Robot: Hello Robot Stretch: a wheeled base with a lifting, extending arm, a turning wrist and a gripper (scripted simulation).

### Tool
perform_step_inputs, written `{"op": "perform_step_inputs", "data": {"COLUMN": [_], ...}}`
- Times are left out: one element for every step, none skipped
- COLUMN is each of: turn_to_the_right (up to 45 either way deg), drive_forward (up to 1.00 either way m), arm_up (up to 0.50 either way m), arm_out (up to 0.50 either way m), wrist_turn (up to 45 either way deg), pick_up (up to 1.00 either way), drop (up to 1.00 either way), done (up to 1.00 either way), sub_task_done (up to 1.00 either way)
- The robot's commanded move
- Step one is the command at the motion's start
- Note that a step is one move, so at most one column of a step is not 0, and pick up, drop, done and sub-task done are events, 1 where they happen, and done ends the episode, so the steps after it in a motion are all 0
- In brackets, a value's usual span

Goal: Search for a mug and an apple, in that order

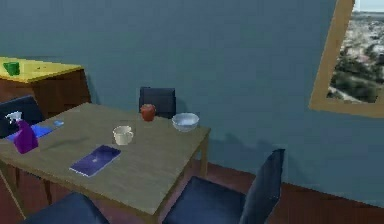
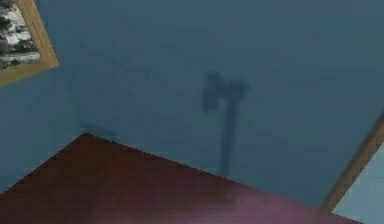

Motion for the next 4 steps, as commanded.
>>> {"op": "perform_step_inputs", "data": {"turn_to_the_right": [0.0, -21.0, 0.0, -45.0], "drive_forward": [0.15, 0.00, 0.00, 0.00], "arm_up": [0.00, 0.00, 0.00, 0.00], "arm_out": [0.00, 0.00, 0.00, 0.00], "wrist_turn": [0.0, 0.0, 0.0, 0.0], "pick_up": [0.00, 0.00, 0.00, 0.00], "drop": [0.00, 0.00, 0.00, 0.00], "done": [0.00, 0.00, 0.00, 0.00], "sub_task_done": [0.00, 0.00, 1.00, 0.00]}}
